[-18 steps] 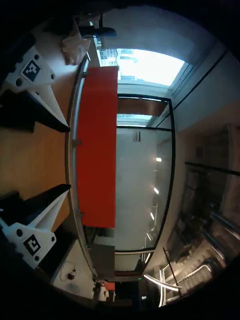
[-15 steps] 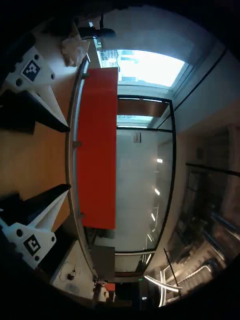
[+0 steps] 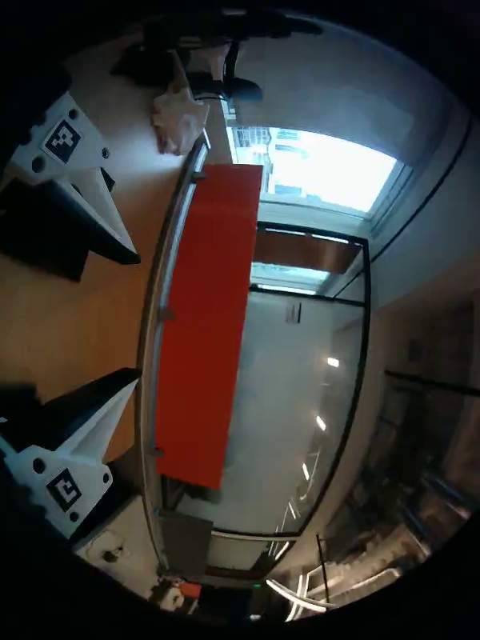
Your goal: Fold towel
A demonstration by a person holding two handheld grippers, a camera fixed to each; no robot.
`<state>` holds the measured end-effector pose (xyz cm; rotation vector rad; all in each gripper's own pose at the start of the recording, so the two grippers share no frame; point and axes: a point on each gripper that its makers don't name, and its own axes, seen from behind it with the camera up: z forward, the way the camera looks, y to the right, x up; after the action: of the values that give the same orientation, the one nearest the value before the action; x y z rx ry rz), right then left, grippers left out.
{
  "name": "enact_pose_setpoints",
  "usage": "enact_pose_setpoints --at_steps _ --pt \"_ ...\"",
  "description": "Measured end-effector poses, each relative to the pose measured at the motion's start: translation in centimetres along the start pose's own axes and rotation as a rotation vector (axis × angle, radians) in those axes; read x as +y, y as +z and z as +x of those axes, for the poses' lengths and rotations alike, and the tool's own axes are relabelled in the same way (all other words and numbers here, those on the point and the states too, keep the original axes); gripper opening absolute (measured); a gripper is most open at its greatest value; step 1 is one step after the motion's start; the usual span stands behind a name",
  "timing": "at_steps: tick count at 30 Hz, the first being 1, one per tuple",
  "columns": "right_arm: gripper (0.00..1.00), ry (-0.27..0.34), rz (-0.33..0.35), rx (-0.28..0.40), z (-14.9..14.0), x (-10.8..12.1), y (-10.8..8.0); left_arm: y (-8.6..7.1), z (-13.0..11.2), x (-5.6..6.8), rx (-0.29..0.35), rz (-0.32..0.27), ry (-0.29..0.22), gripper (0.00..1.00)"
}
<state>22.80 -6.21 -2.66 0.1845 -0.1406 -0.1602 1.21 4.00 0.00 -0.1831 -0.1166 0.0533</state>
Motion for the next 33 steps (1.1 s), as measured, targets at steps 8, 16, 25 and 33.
enact_pose_setpoints --at_steps 8,16,25,33 --pt "1.0 -0.053 0.13 -0.069 -0.9 -2.7 -0.2 0.0 -1.6 1.7 -0.072 -0.097 0.038 0.97" --pt "1.0 -0.11 0.241 -0.138 -2.6 -5.4 -0.4 -0.4 -3.7 3.9 -0.131 -0.188 0.05 0.97" --pt "1.0 -0.138 0.308 -0.204 -5.6 -7.0 -0.4 -0.9 -6.7 5.0 -0.188 -0.226 0.067 0.97" --pt "1.0 -0.137 0.333 -0.257 -8.9 -7.7 -0.2 -0.8 -9.1 6.2 -0.222 -0.263 0.088 0.97"
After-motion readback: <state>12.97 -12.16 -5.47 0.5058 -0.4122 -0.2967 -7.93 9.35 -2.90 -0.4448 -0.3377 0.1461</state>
